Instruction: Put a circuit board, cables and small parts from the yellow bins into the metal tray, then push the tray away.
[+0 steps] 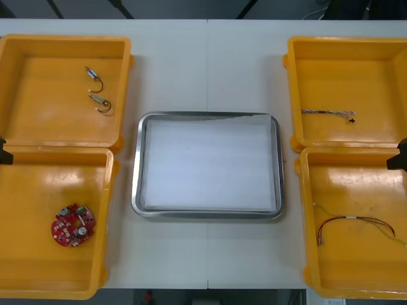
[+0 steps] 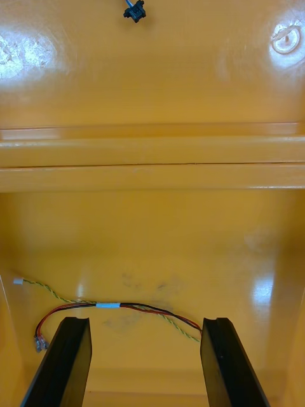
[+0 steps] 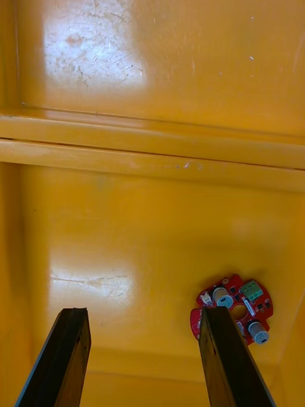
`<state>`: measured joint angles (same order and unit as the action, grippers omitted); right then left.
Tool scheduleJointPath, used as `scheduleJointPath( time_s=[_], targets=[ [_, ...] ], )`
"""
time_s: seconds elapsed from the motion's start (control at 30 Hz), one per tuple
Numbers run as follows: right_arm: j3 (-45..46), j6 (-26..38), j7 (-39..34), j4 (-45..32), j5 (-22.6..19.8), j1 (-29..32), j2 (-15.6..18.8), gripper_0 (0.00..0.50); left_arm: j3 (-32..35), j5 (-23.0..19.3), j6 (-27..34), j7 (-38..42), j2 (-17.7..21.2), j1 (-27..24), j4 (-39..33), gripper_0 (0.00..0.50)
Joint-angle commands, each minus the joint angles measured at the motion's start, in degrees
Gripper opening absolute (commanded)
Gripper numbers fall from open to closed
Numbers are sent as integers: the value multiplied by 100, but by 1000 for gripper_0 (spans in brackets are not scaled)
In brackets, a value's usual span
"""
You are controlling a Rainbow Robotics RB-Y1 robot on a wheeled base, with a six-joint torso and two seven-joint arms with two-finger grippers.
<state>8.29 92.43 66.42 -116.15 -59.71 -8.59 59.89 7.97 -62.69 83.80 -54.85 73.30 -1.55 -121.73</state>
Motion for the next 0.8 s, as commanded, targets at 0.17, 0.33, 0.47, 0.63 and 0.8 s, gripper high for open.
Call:
scheduleJointPath(
  time_s=[0.17,0.33,0.47,0.63,0.8],
  targets=[
    [-29,-15,266,-31,20,32,-56,500,-32,55,-48,-386,167,85,-97,500],
    [-29,-15,266,-31,20,32,-56,500,-32,55,-48,-386,167,85,-97,500],
    [-29,-15,266,-31,20,32,-56,500,-32,55,-48,-386,167,85,-97,500],
    [-29,-15,266,-31,20,32,-56,500,-32,55,-48,-386,167,85,-97,500],
    [-29,-15,266,-31,20,32,-56,500,-32,55,-48,-386,167,85,-97,500]
  ],
)
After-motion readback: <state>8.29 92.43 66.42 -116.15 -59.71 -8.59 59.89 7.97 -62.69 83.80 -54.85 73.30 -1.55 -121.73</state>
